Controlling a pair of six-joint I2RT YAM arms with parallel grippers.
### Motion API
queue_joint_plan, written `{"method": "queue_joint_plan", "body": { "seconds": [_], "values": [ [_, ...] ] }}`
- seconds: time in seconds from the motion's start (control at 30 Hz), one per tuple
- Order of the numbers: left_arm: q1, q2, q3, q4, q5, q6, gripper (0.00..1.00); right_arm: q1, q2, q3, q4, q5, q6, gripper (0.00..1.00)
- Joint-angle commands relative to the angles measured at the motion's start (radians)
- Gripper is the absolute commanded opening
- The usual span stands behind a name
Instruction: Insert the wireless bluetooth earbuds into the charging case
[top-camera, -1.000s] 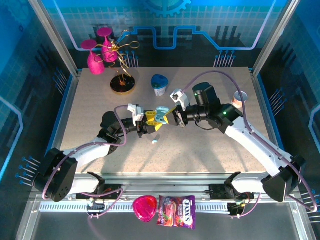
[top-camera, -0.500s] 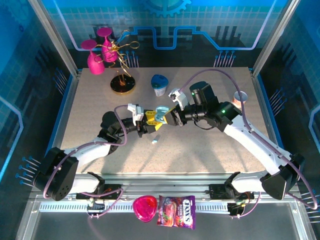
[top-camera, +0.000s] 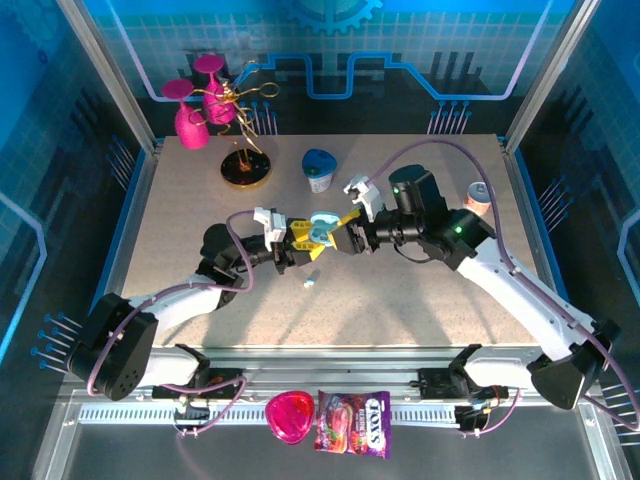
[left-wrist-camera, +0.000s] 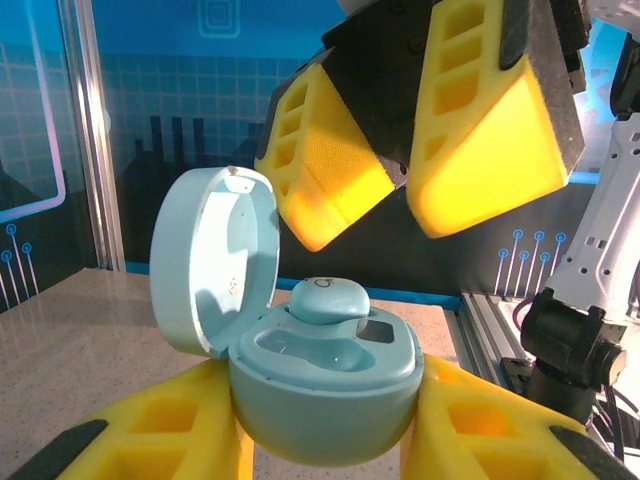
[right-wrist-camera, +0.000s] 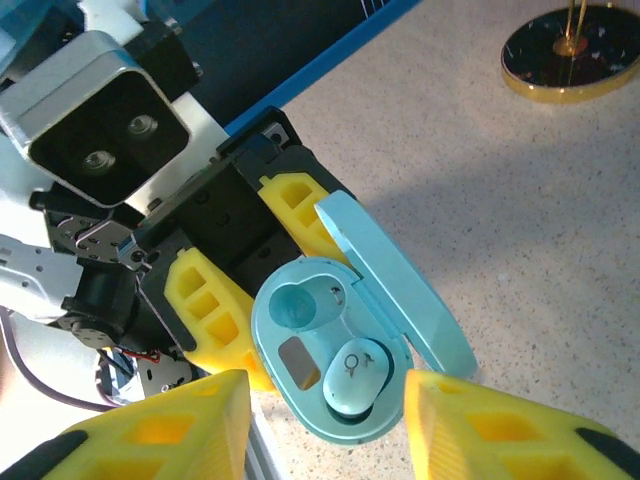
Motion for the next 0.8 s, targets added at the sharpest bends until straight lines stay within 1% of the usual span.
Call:
{"method": "queue_joint_plan", "body": {
  "seconds": [0.0, 0.17, 0.23, 0.3, 0.4, 0.47, 0.53, 0.67, 0.77],
  "values": [
    [-0.004, -0.002, 0.016, 0.052, 0.034, 0.015, 0.32, 0.002, -0.066, -0.038, 0.078, -0.039, -0.012, 0.51],
    [-0.004, -0.009, 0.005, 0.07, 0.028, 0.037, 0.32, -0.004, -0.15, -0.129, 0.209, -0.072, 0.007, 0.74],
    [-0.004, -0.011, -0.002, 0.086, 0.024, 0.045, 0.32, -0.011, -0.171, -0.159, 0.244, -0.067, 0.023, 0.79],
    [-0.004, -0.013, -0.006, 0.103, 0.026, 0.048, 0.32, -0.021, -0.177, -0.176, 0.257, -0.047, 0.045, 0.81],
    [-0.004, -0.013, -0.013, 0.134, 0.026, 0.045, 0.32, -0.037, -0.167, -0.182, 0.254, -0.031, 0.075, 0.8],
    [-0.004, -0.015, -0.015, 0.142, 0.028, 0.042, 0.32, -0.044, -0.152, -0.181, 0.249, -0.025, 0.093, 0.78],
    [-0.004, -0.014, -0.013, 0.143, 0.026, 0.042, 0.32, -0.047, -0.131, -0.168, 0.228, -0.02, 0.102, 0.7],
    [-0.004, -0.01, -0.01, 0.134, 0.005, 0.045, 0.32, -0.038, -0.094, -0.137, 0.184, -0.001, 0.107, 0.61],
    [-0.004, -0.007, -0.013, 0.117, -0.038, 0.06, 0.32, -0.008, -0.081, -0.117, 0.147, 0.095, 0.113, 0.55]
  ]
}}
